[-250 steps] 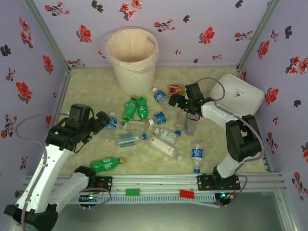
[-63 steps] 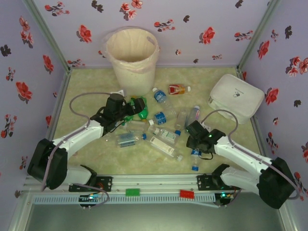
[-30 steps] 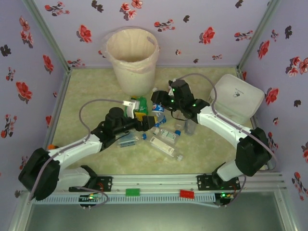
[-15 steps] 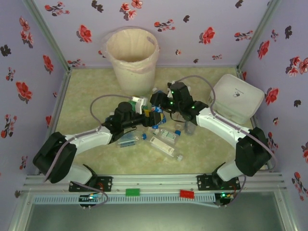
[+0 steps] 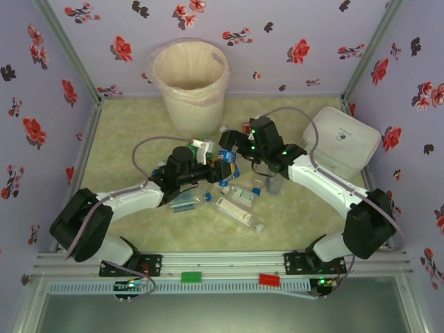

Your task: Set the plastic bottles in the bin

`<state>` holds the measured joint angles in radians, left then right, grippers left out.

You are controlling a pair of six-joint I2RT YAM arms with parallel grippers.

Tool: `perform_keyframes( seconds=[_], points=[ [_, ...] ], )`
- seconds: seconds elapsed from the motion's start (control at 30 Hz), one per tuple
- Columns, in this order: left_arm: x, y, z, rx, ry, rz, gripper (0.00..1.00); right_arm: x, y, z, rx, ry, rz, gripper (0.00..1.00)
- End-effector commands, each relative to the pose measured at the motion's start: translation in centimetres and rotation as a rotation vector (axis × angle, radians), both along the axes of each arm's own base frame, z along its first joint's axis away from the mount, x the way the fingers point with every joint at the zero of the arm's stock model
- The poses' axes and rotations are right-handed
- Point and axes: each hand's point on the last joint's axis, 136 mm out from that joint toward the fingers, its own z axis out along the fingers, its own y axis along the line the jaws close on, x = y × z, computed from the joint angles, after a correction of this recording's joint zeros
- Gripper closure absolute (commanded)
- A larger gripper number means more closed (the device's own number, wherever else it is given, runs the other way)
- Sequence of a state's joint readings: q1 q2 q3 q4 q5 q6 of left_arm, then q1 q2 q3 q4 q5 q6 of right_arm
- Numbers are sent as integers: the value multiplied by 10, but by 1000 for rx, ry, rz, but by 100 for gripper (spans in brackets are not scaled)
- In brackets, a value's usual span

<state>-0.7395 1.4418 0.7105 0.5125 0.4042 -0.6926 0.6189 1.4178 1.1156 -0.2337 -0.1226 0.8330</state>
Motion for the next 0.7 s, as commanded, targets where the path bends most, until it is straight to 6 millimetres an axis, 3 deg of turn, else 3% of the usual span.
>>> perform_keyframes(
  seconds=[0.0,0.13,0.33,0.67],
  points=[
    [11,7,30,28,-95,40,49,9,-49,19,-88,-56,-134,0],
    [30,20,47,109,-133,92,49,7,-91,18,-155,-79,-250,0],
    [75,42,111,236,-284,179,51,-8,-139,1,-325,-49,-370,0],
    [189,100,216,263,-378,407,52,-20,-156,-27,-399,7,-407,0]
  ],
)
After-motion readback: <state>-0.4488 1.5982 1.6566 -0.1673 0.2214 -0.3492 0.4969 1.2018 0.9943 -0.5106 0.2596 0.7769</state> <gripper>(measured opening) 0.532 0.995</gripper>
